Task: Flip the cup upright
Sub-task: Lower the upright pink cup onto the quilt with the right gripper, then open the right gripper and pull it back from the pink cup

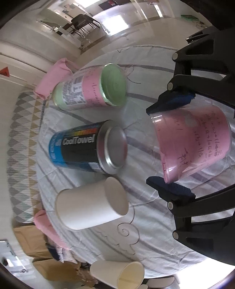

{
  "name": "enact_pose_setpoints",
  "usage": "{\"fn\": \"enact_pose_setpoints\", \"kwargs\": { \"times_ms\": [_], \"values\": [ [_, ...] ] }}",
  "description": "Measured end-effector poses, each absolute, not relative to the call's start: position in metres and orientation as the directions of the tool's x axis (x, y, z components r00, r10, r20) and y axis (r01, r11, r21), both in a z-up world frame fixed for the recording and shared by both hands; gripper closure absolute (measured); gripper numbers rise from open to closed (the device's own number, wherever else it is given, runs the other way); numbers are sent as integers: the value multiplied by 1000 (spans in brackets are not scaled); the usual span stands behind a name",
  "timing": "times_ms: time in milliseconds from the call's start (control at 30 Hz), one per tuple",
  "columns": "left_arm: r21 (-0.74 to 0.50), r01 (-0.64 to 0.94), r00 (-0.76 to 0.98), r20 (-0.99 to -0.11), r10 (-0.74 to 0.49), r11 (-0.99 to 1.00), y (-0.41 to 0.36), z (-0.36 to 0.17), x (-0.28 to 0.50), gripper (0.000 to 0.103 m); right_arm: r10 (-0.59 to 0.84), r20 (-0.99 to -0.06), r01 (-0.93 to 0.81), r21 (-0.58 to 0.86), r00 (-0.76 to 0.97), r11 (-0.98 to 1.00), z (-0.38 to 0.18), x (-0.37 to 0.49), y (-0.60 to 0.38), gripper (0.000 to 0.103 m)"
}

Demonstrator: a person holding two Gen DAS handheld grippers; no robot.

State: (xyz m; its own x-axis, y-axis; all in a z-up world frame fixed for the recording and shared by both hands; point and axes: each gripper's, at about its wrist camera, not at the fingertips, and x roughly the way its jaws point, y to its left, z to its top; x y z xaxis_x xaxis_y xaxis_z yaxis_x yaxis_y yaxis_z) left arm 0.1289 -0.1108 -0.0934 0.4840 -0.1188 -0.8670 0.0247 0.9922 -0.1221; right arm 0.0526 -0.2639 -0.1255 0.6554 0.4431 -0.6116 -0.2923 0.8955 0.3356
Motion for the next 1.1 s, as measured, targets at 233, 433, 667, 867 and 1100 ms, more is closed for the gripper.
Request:
{"fn": "enact_pose_setpoints", "kwargs": {
  "times_ms": [233, 433, 667, 867, 1100],
  "values": [
    [-150, 46, 499, -853, -153, 988, -109, -92, 125, 33, 477, -589, -321, 356, 652, 878, -123, 52, -259, 20],
    [-106, 76, 587, -799, -130, 992, -110, -76, 116, 33, 526, -568, -353, 393, 633, 849, -124, 58, -247, 20],
    [-60, 90, 644, -758, -104, 994, -109, -71, 110, 33, 532, -558, -357, 398, 637, 845, -124, 62, -239, 20],
    [-48, 120, 659, -743, -116, 992, -112, -74, 100, 32, 511, -587, -334, 390, 628, 858, -132, 67, -236, 20],
    [-56, 134, 656, -743, -131, 989, -111, -73, 93, 32, 470, -614, -331, 333, 634, 883, -131, 62, -226, 19]
  ]
}}
